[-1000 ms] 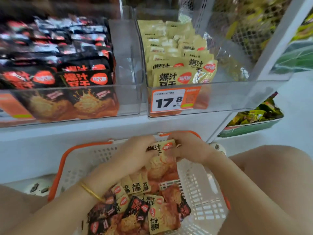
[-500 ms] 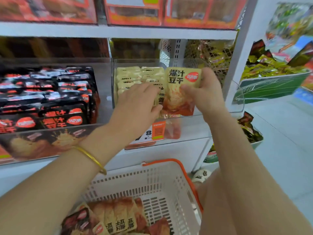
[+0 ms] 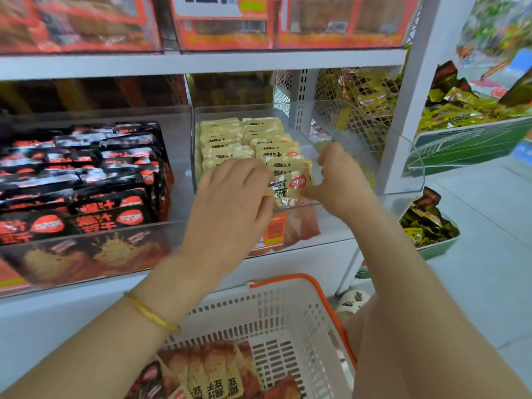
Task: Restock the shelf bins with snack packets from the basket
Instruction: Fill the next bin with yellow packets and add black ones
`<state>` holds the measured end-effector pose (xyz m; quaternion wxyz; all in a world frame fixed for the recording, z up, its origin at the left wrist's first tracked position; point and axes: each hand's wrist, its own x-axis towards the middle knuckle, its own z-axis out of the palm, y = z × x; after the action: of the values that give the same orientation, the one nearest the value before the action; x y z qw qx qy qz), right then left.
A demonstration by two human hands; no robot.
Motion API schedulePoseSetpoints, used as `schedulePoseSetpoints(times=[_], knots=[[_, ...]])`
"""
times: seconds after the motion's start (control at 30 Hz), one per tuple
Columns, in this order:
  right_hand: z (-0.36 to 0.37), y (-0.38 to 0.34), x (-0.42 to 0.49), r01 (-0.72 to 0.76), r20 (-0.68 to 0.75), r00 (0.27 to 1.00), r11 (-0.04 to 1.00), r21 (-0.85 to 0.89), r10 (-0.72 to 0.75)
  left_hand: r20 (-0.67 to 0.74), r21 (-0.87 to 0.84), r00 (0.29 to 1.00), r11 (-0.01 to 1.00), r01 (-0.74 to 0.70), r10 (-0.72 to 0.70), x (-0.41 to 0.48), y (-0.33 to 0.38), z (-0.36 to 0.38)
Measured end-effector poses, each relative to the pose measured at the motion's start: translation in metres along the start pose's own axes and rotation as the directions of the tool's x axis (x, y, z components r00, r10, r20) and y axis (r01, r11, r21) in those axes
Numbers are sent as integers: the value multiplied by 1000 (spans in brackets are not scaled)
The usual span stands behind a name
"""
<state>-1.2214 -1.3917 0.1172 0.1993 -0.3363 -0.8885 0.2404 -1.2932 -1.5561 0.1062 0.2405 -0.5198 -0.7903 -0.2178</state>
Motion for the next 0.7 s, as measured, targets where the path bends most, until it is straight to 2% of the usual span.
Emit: schedulePoseSetpoints(times=[0.07, 0.1, 0.13, 0.17, 0.2, 0.23, 0.27, 0.33, 0.4, 0.47, 0.53, 0.57, 0.7], knots=[[-6, -2, -30, 91, -249, 965, 995, 34, -79, -93, -57, 995, 997, -43, 37, -25, 3, -2], [-5, -2, -48, 132, -322, 942, 987, 90, -97, -111, -85, 992, 994, -65, 56, -40, 3, -1], [1, -3, -67, 145, -317, 944, 976, 161, -88, -99, -102, 993, 991, -82, 71, -55, 1, 3], [12, -2, -82, 134, -227, 970, 968, 211, -85, -52, -108, 995, 991, -85, 80, -72, -3, 10], [27, 0, -92, 91, -52, 995, 971, 220, -81, 23, -106, 997, 992, -74, 77, -89, -9, 19], [47, 3, -98, 51, 160, 984, 984, 173, -79, 110, -102, 992, 993, -50, 61, -105, -18, 30], [69, 8, -99, 33, 360, 931, 996, 81, -61, 199, -95, 980, 995, -15, 34, -121, -28, 41], [127, 22, -96, 86, 598, 801, 988, -129, 8, 374, -47, 927, 997, 60, -38, -150, -49, 61], [188, 39, -102, 158, 716, 697, 966, -203, 37, 518, 5, 847, 991, 137, -120, -168, -67, 76], [238, 53, -121, 169, 794, 607, 971, -170, 33, 629, 45, 755, 978, 203, -185, -176, -79, 85], [278, 66, -141, 113, 843, 535, 983, -148, 65, 657, 69, 723, 973, 222, -212, -181, -86, 91], [294, 70, -150, 46, 850, 516, 987, -151, 106, 654, 68, 721, 967, 244, -228, -184, -89, 93], [351, 80, -175, -173, 823, 515, 969, -175, 240, 642, 95, 708, 947, 308, -294, -200, -94, 93]])
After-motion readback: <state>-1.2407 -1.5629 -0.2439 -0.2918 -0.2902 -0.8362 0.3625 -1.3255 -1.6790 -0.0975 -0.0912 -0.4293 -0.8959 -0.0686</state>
